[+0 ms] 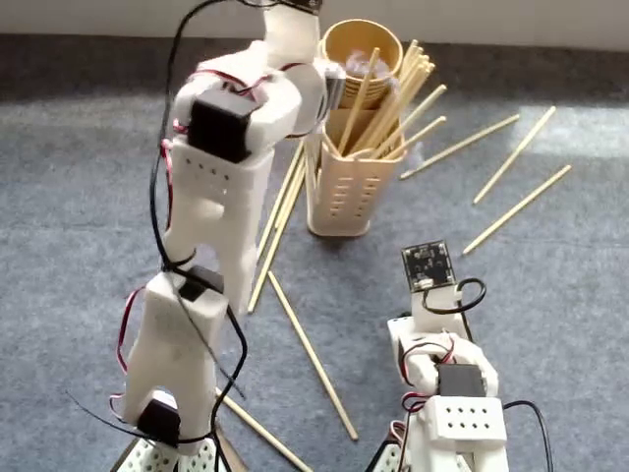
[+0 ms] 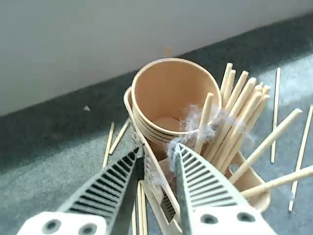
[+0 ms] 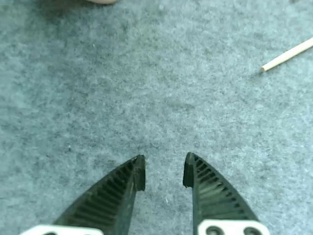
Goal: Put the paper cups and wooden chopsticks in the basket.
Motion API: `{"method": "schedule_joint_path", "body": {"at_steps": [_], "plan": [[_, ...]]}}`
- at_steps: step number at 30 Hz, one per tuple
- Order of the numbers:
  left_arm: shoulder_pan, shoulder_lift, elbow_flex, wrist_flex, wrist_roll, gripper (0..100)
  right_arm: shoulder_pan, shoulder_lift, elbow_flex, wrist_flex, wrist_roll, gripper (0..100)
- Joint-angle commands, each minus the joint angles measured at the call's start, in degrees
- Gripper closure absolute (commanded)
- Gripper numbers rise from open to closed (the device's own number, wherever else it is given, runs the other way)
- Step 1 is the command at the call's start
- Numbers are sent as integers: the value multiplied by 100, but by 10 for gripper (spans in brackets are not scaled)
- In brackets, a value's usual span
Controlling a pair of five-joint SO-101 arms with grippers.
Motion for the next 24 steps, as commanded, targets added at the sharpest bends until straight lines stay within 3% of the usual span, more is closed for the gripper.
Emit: {"method": "schedule_joint_path", "body": {"at_steps": [1,5,9,14,16,19,24], "plan": [[-251,-1411,-303,-659,-44,888,198,-66,-66,-101,53,855],[-760,-1938,-295,-1178,-18,891,251,-66,-66,-101,53,855],[-1727,-1938,-259,607,0,892,848,-66,-637,-101,62,855],[-3292,-1464,1560,624,44,892,1121,-4,-2290,-75,26,855],[-3609,-1385,2158,466,273,892,1121,84,-2835,-66,-26,855],[-3785,-1165,2985,475,712,892,1121,910,-3495,-92,-510,855],[-3635,-523,4075,220,1187,888,1165,3741,-5191,-136,-1187,855]]}}
